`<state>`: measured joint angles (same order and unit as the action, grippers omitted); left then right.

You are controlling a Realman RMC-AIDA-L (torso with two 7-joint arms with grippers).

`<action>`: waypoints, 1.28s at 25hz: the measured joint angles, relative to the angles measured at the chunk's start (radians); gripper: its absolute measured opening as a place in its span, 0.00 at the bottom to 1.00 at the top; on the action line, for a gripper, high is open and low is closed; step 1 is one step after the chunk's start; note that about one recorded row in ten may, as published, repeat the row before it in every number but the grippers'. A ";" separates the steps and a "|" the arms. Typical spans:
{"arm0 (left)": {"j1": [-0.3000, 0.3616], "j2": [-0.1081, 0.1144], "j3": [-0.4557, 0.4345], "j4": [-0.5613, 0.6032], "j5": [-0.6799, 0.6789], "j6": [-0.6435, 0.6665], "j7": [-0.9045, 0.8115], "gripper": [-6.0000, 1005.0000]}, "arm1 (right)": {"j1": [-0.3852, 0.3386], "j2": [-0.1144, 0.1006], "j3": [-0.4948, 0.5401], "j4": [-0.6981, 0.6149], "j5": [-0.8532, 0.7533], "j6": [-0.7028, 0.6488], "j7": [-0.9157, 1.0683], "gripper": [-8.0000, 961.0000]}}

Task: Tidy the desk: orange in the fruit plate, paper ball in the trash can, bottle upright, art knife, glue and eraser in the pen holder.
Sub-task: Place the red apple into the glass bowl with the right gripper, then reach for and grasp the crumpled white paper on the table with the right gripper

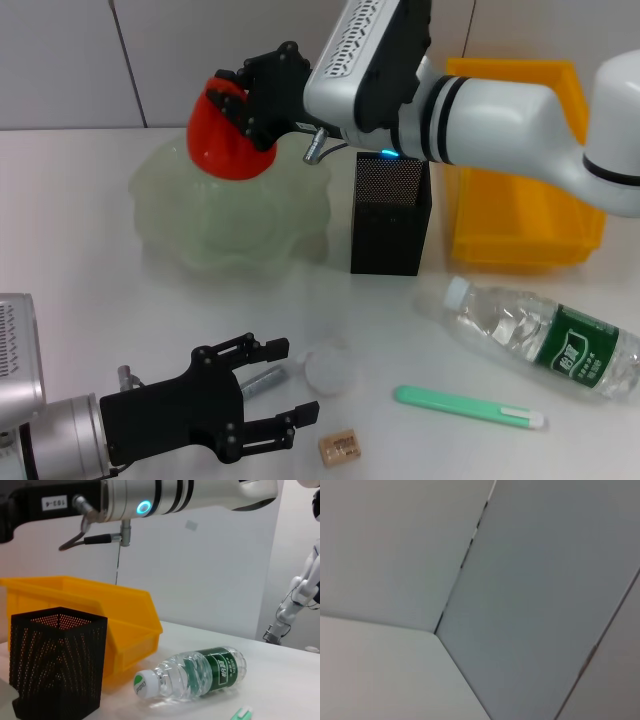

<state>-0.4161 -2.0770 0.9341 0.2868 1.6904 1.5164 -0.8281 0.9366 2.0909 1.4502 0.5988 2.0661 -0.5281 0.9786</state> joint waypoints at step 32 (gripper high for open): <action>0.075 0.011 -0.007 0.052 0.001 0.017 0.001 0.79 | -0.412 -0.070 0.107 0.641 -0.658 -0.312 0.917 0.82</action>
<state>-0.3413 -2.0664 0.9270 0.3391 1.6919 1.5337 -0.8267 0.5245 2.0213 1.5574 1.2395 1.4084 -0.8403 1.8953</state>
